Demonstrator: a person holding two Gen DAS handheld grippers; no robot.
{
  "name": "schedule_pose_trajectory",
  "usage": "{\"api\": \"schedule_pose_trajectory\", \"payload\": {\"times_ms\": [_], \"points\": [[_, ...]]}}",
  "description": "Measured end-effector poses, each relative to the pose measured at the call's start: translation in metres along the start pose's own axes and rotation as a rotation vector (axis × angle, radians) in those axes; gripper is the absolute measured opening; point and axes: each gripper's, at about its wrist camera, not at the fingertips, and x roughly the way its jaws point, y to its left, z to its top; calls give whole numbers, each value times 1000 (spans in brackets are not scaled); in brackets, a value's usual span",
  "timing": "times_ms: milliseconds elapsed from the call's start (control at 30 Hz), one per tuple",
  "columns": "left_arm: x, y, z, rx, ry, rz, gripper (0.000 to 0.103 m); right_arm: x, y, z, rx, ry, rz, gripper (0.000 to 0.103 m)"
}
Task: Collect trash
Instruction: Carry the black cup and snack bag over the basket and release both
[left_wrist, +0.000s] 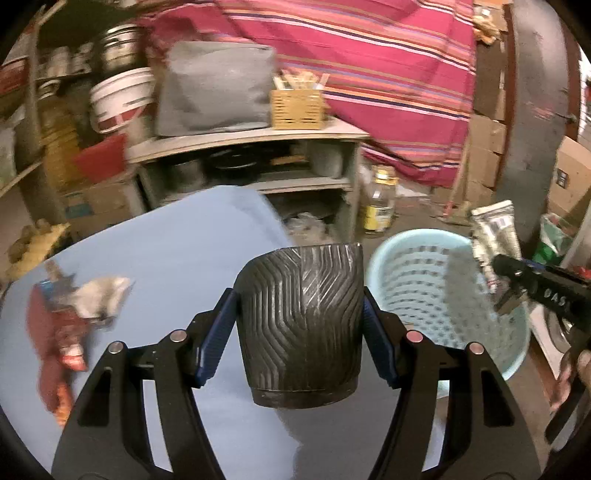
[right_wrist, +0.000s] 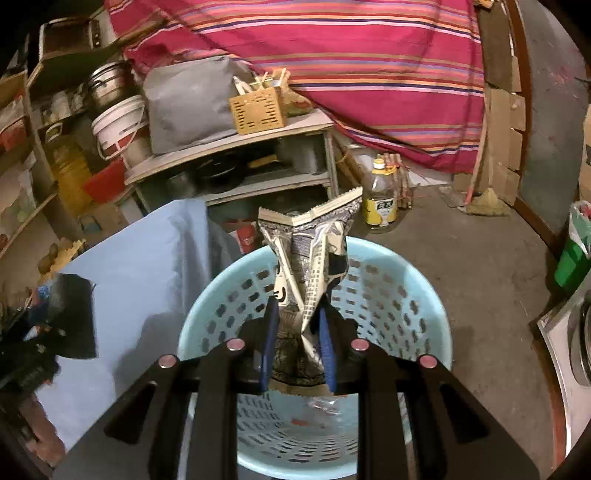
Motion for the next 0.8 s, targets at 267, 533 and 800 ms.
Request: {"api": "schedule_pose_trajectory", "payload": {"times_ms": [267,533,800], "points": [[34,-71,13,50,17,-97,64,6,-26,1,58,4,2,22],[63,-101,20,77,57,-131,68,10,-46,2,97,5,-10,22],[45,-73,33,7,5,-99,93,15,-44,2,94,12,-16,22]]}}
